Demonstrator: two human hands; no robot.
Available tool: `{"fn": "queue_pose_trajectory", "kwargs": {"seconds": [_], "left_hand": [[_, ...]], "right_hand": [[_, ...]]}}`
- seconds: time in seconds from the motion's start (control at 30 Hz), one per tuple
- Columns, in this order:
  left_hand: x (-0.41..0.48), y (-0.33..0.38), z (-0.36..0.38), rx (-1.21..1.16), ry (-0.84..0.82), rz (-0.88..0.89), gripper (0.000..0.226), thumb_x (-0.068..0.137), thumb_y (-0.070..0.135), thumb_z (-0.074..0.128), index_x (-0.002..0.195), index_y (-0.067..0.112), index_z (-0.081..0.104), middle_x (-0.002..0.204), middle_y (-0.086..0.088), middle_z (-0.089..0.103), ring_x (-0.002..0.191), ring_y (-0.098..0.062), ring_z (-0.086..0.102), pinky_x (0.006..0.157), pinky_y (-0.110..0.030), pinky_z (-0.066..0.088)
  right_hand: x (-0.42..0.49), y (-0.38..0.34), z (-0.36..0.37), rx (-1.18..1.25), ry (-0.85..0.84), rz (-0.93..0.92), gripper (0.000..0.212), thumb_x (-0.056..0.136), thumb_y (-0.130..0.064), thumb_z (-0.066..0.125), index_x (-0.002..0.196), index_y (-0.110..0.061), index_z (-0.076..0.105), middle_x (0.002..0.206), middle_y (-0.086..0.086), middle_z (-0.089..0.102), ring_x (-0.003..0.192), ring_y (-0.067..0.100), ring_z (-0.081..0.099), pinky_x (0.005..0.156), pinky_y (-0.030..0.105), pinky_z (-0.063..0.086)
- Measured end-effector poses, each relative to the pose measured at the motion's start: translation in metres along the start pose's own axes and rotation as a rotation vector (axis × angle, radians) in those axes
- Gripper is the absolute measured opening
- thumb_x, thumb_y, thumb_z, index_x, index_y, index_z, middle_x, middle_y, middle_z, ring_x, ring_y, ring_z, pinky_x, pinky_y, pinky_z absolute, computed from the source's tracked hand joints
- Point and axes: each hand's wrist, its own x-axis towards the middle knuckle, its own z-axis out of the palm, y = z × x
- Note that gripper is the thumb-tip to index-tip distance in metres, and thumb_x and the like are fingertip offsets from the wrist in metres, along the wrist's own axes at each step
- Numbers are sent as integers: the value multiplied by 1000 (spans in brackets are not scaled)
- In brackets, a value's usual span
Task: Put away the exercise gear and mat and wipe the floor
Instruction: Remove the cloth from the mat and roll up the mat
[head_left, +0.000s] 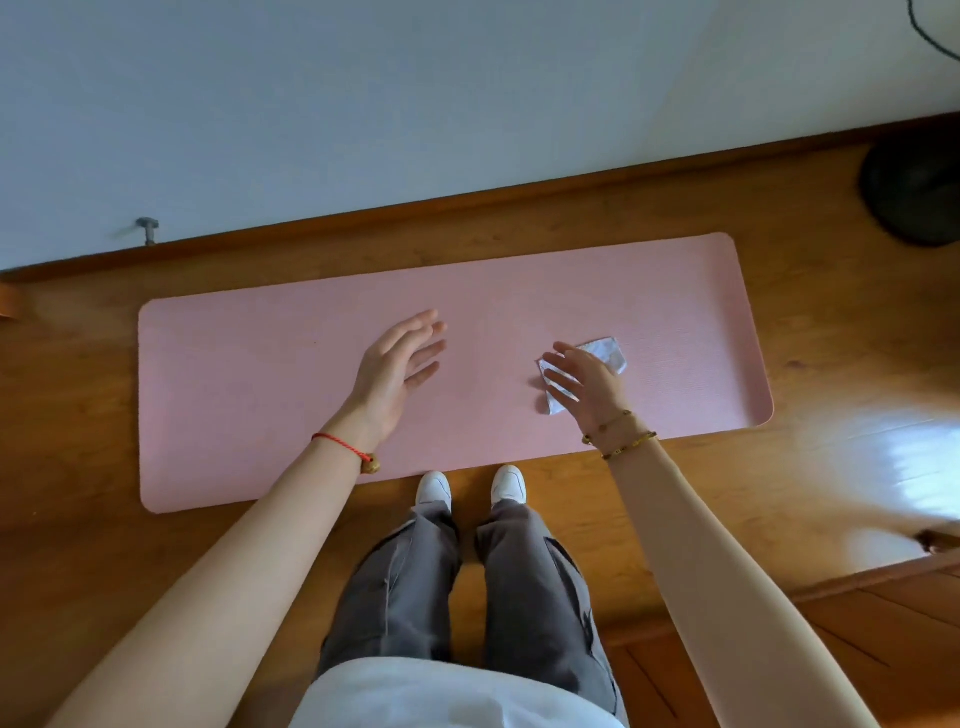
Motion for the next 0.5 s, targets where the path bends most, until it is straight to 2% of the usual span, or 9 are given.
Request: {"fn": "queue_pose_trajectory", "kwargs": {"seconds": [0.1, 0.2, 0.3, 0.4, 0.5], "left_hand": [[61, -32, 11, -3, 0, -12, 33, 106, 30, 45, 136, 23, 55, 139, -1, 60, 126, -18, 59, 109, -35, 46], [131, -75, 24, -17, 10, -19, 33, 105, 29, 46, 136, 20, 56, 136, -2, 62, 125, -20, 60, 108, -36, 46], [208, -127, 36, 33, -15, -22, 36, 104, 30, 48, 138, 18, 55, 137, -2, 62, 125, -20, 60, 108, -37, 46], [284, -184, 43, 77, -73, -63, 35, 103, 29, 49, 136, 20, 55, 136, -1, 61, 125, -20, 58, 110, -40, 45], [355, -246, 56, 152, -212, -146, 36, 103, 30, 50, 138, 22, 54, 136, -1, 59, 121, -19, 57, 110, -43, 42]], "right_hand": [[71, 17, -19, -25, 42, 41, 24, 101, -18, 46, 117, -10, 62, 109, 5, 66, 105, 23, 59, 91, 33, 49], [147, 42, -37, -54, 63, 79, 26, 99, -21, 50, 121, -11, 61, 116, 6, 65, 103, 20, 60, 93, 33, 49], [229, 73, -55, -87, 98, 85, 29, 97, -23, 53, 122, -11, 61, 105, 1, 66, 97, 17, 60, 94, 33, 47], [311, 116, -78, -114, 151, 87, 22, 96, -21, 55, 114, -12, 62, 97, 0, 66, 83, 13, 60, 86, 31, 50], [389, 164, -109, -164, 222, 103, 14, 95, -19, 56, 106, -11, 61, 104, 5, 64, 90, 19, 60, 74, 28, 50]]}}
